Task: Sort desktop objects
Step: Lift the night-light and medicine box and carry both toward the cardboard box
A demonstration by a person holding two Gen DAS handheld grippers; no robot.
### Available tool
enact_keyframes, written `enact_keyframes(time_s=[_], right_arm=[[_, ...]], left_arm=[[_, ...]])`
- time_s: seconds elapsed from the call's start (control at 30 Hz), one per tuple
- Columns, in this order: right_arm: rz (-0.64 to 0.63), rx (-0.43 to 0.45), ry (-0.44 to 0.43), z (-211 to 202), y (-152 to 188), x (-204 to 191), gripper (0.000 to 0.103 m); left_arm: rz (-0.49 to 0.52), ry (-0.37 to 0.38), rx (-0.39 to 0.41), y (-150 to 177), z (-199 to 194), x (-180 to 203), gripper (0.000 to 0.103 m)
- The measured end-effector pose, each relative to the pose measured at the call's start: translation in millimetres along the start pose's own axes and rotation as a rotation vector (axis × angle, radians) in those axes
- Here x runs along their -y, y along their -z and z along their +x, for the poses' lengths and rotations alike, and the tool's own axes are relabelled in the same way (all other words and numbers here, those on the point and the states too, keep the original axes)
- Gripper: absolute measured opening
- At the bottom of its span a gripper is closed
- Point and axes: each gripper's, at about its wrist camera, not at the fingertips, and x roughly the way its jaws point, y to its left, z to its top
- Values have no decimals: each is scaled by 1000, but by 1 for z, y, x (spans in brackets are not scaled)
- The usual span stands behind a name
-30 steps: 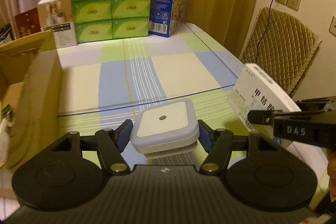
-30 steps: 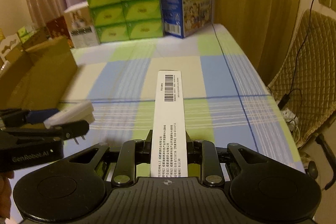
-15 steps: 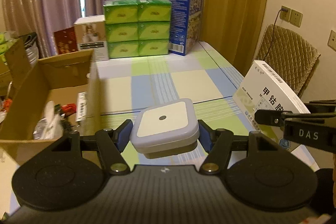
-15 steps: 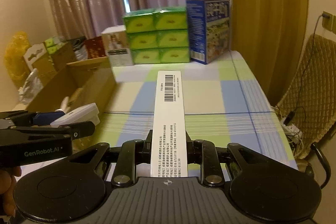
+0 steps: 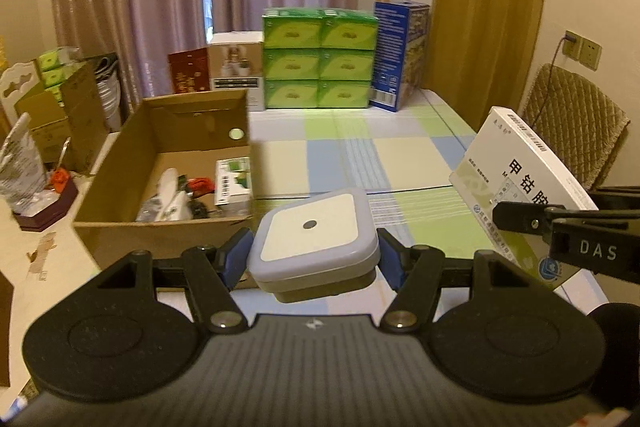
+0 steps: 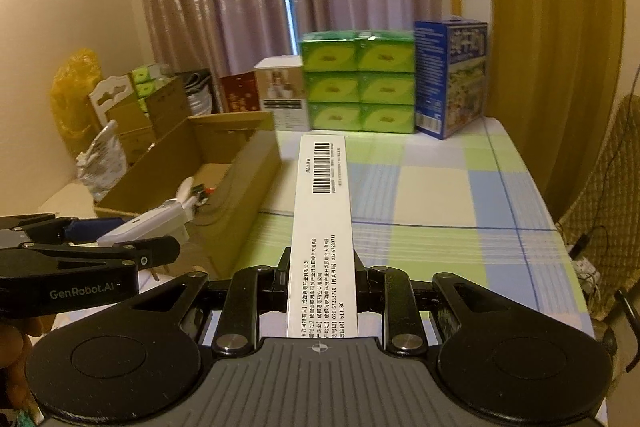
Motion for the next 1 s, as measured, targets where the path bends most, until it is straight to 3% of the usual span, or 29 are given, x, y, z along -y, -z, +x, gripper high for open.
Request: enact_keyframes(time_s=[0.57,1.0], right_arm=[[-52,-45,-93,25,-2,-58,21],[-86,-77,-144,51,-24,-107,21]], left_arm=[[-49,-116,6,9,-33,-68,61],[-63,-150,10,0,-33,-104,61]])
